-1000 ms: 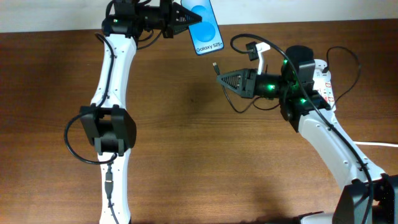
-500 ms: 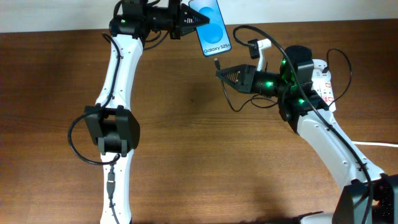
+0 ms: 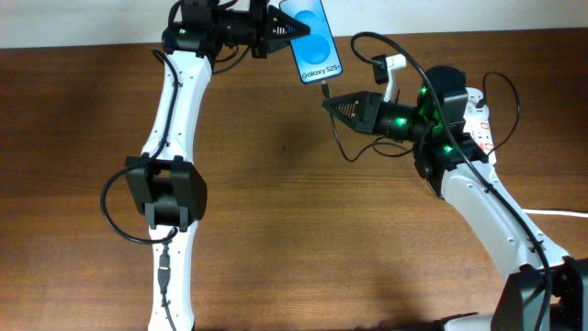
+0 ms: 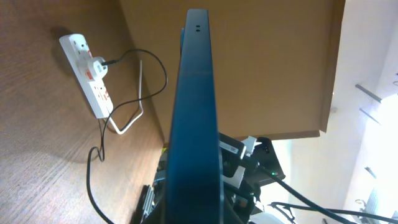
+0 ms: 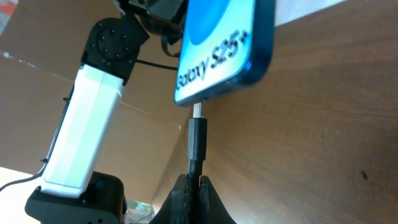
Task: Plug charger to phone and switch on socket
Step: 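Lift the cable plug with the right gripper toward the phone's bottom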
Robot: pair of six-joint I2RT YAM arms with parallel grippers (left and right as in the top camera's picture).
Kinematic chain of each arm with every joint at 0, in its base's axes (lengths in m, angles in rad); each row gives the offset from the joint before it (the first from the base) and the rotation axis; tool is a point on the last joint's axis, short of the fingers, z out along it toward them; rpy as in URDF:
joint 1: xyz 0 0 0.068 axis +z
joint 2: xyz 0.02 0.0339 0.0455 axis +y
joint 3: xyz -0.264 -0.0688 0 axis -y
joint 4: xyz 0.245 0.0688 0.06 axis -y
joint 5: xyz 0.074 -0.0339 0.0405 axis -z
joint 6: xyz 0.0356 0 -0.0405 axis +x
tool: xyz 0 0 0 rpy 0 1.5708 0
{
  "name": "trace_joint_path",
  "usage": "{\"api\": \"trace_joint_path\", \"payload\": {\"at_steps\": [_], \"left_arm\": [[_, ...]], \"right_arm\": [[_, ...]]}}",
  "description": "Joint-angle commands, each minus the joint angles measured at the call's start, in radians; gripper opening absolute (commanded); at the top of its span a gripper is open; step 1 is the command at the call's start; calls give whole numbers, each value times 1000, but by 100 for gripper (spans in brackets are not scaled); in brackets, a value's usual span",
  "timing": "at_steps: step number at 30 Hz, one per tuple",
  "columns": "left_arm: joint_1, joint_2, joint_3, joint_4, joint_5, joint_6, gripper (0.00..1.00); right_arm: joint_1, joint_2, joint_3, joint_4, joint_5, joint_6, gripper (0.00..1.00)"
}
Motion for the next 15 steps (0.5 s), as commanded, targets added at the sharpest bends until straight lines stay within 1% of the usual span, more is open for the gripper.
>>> {"api": "trace_joint_path", "payload": {"at_steps": [1,15], "left_arm": [[6,-6,10,6,33,-5,0],[6,-6,10,6,38,-5,0]], "right_arm": [[-8,-12,-10,9,-13,4,4],[-8,10,-10,2,-13,3,4]]}}
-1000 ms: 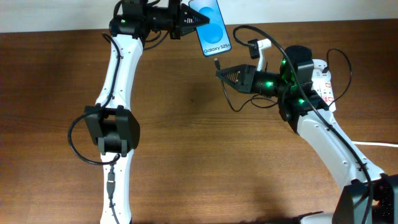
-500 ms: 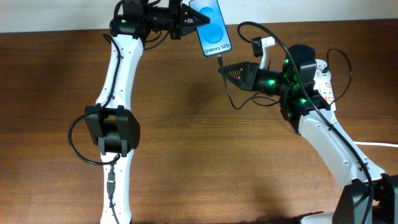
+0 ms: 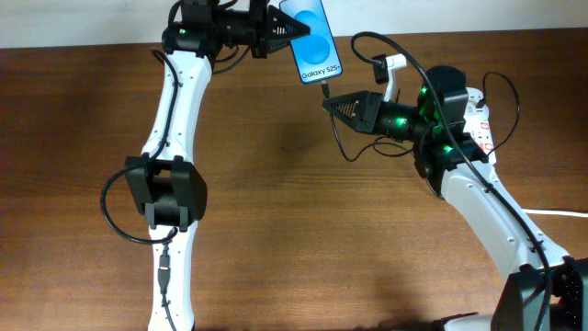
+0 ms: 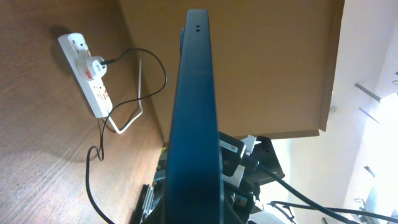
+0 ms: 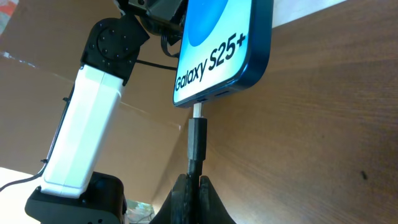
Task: Plug charger to phone and switch on socket
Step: 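Lift the cable plug with the right gripper toward the phone's bottom, then push the USB-C plug up into the phone's bottom port with right gripper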
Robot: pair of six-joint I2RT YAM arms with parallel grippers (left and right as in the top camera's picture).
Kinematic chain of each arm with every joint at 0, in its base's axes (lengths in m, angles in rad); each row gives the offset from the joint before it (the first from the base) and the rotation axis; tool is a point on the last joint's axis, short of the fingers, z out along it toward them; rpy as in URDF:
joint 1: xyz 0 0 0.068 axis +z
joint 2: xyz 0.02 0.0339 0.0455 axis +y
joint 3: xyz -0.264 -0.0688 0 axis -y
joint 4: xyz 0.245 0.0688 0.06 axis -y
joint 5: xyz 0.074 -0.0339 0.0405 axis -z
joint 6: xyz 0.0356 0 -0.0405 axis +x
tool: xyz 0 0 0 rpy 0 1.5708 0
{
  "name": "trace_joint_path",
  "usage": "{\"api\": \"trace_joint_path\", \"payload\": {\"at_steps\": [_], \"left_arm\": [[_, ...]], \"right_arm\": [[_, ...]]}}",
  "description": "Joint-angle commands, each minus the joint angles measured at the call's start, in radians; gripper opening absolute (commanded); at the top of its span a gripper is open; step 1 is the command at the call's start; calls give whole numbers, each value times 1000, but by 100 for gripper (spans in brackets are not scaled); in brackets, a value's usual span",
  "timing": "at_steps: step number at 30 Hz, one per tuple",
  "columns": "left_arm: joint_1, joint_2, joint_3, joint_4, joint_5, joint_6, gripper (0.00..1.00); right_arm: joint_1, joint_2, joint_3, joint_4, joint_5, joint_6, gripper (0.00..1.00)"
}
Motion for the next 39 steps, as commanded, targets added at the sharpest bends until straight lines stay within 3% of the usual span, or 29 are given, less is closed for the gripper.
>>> {"api": "trace_joint_path", "payload": {"at_steps": [1,39], "left_arm": [[5,-6,10,6,34,-5,0],[-14,-6,10,6,26,-5,0]], "right_arm": [[-8,9,-10,8,-13,4,4],[-6,23,-10,35,-21,11,4]]}}
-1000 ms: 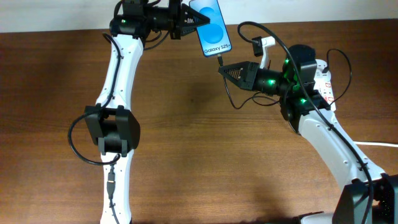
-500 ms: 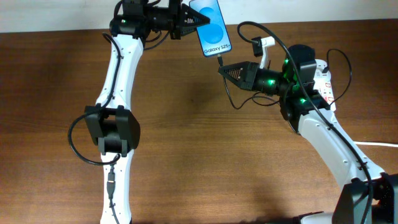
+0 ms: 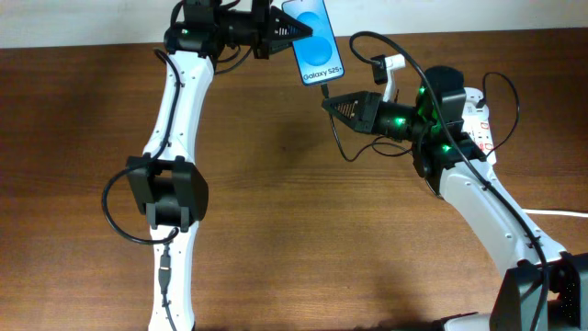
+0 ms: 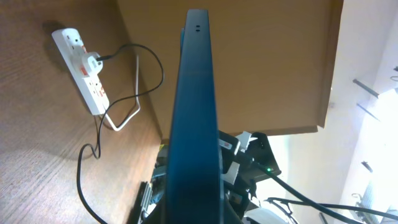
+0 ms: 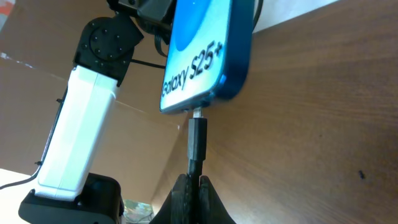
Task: Plug charger to phone and switch on socket
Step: 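Push the USB-C plug up into the phone's bottom port with right gripper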
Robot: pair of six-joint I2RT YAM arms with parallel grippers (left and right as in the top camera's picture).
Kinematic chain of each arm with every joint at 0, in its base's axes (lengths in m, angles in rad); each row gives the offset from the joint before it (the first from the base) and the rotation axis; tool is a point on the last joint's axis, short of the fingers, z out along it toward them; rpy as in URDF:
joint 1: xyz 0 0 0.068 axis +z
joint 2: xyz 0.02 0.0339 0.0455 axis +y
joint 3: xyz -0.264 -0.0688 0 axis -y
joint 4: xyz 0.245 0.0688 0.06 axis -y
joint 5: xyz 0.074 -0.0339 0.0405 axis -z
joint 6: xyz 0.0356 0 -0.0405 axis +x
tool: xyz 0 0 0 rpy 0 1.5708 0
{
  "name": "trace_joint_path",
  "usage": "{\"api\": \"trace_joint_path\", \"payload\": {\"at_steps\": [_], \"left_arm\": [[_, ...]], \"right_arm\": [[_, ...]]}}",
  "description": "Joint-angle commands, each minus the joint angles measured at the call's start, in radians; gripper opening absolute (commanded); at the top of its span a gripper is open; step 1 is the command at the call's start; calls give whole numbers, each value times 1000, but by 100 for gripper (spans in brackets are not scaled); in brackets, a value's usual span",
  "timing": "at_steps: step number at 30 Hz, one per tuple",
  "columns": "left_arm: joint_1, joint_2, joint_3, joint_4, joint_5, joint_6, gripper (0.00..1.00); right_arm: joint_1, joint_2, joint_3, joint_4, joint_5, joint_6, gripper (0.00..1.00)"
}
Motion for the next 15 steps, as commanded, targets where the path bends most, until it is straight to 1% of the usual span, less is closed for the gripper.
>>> {"api": "trace_joint_path", "payload": {"at_steps": [1,11,15], "left_arm": [[-5,-6,10,6,11,-5,0],[49,-6,10,6,12,-5,0],[50,-6,10,6,12,-5,0]], "right_arm": [[-6,8,-8,22,-24,11,4],[-7,8,-8,10,-52,11,4],[-7,8,-8,11,-54,11,4]]}}
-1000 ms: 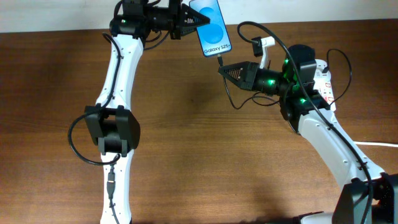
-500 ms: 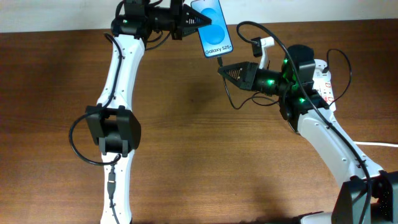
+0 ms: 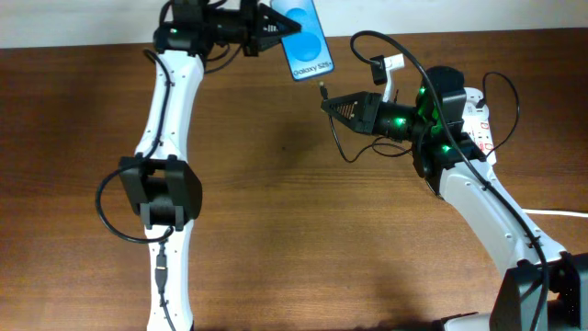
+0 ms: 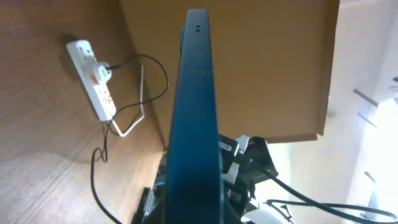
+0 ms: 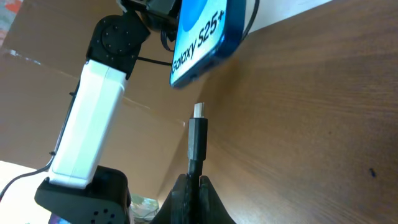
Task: Plug charger to phone and switch on socket
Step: 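Push the USB-C plug up into the phone's bottom port with right gripper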
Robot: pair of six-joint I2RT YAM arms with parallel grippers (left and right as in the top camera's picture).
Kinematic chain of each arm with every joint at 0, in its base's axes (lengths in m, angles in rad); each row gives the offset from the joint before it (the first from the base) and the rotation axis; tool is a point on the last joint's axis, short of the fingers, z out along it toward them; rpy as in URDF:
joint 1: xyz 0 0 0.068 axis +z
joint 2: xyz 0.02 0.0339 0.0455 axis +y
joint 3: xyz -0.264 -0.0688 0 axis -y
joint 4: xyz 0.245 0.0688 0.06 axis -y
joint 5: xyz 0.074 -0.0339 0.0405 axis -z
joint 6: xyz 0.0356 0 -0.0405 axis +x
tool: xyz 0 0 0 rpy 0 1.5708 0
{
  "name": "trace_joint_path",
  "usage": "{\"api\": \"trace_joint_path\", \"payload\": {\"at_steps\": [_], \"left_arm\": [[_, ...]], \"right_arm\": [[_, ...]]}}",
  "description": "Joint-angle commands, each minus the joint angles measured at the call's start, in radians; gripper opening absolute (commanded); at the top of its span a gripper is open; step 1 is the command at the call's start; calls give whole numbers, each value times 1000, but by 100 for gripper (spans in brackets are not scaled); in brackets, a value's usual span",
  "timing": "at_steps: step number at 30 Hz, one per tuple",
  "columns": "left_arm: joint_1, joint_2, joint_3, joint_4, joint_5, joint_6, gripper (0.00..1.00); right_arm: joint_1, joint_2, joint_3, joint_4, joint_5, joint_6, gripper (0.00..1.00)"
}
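My left gripper (image 3: 268,25) is shut on a blue Galaxy S25+ phone (image 3: 306,41) and holds it in the air at the back of the table. The left wrist view shows the phone (image 4: 198,106) edge-on. My right gripper (image 3: 333,104) is shut on the black charger cable just behind its plug (image 5: 198,134). The plug's metal tip (image 3: 322,89) points up at the phone's bottom edge (image 5: 198,68) with a clear gap between them. A white power strip (image 3: 478,121) lies at the right, with a charger plugged into it.
The black cable loops from a white adapter (image 3: 390,66) down over the wooden table (image 3: 303,239). The power strip (image 4: 93,78) and its white lead also show in the left wrist view. The left arm's white link (image 5: 87,124) stands behind the phone.
The phone has moved left and up, away from the plug. The plug's tip was at the phone's bottom edge; now open space lies between them. My right gripper has held its place.
At the two oldest moments the plug's metal tip met the phone's bottom edge, both grippers shut on their things. Then the phone was turned a little, the tip still at its edge. Now the phone sits further left, apart from the plug.
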Motion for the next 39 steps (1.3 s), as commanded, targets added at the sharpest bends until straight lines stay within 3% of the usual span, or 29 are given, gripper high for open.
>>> {"api": "trace_joint_path", "payload": {"at_steps": [1,39], "left_arm": [[2,-6,10,6,13,-5,0],[-35,-6,10,2,11,1,0]], "right_arm": [[-7,8,-6,5,-25,-6,4],[-10,8,-6,14,-13,1,4]]}}
